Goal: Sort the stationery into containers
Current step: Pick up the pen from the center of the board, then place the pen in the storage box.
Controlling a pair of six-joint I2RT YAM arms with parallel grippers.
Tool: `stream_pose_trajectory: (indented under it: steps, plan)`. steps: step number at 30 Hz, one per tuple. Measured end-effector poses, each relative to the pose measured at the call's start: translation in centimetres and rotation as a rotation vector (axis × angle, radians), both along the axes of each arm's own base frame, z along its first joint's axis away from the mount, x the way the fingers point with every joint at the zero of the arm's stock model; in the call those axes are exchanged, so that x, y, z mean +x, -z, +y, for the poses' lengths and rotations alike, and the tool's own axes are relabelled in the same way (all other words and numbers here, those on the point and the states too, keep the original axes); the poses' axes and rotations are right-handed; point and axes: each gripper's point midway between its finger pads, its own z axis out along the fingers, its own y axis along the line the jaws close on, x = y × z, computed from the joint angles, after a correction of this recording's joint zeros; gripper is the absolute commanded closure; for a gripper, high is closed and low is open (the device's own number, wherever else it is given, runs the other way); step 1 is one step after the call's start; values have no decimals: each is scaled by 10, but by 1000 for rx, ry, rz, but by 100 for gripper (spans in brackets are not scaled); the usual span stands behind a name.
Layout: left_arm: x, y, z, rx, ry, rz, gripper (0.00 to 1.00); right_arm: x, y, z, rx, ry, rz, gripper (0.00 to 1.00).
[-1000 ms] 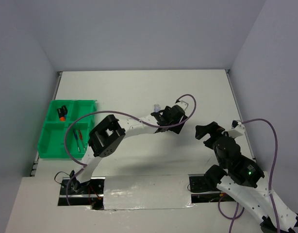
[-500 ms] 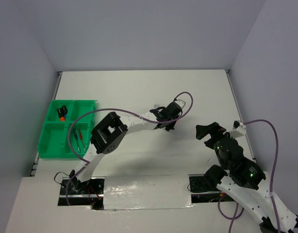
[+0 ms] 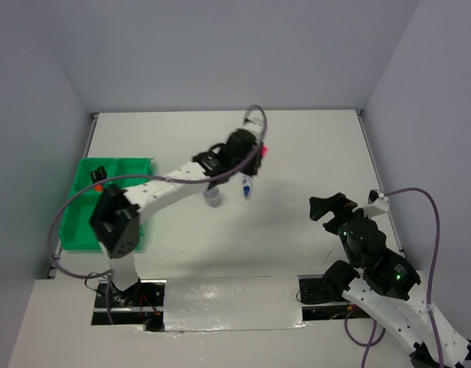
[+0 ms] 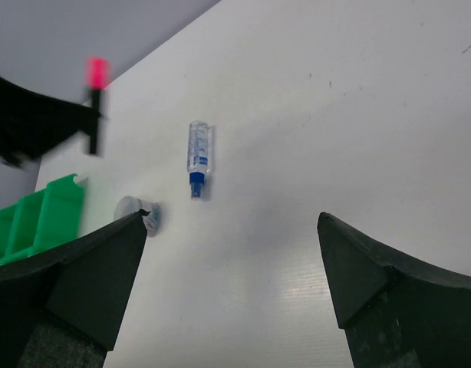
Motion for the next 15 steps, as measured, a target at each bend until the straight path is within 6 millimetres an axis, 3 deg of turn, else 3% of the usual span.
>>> stream_pose_trajectory:
  steps: [1, 3, 5, 7, 10, 11, 13, 15]
  plan:
    - [17, -29, 24, -29, -76, -49, 100, 0, 0, 0, -9, -3, -1, 0]
    - [52, -78, 91, -65, -288, -143, 100, 0, 0, 0, -23, -10, -2, 0]
    - [81, -116, 185, -78, -552, -218, 100, 0, -1, 2, -30, -26, -9, 0]
    - [94, -132, 275, -63, -785, -264, 100, 1, -4, 6, -30, -48, -18, 0]
    - [84, -118, 413, 7, -1106, -266, 100, 3, -8, 17, -23, -94, -38, 0]
    - [76, -108, 446, 36, -1178, -253, 100, 4, -6, 20, -26, -108, -39, 0]
    - [58, -80, 495, 98, -1269, -198, 100, 6, -1, 29, -30, -143, -36, 0]
    - [47, -58, 522, 143, -1311, -146, 100, 8, 6, 36, -42, -174, -24, 0]
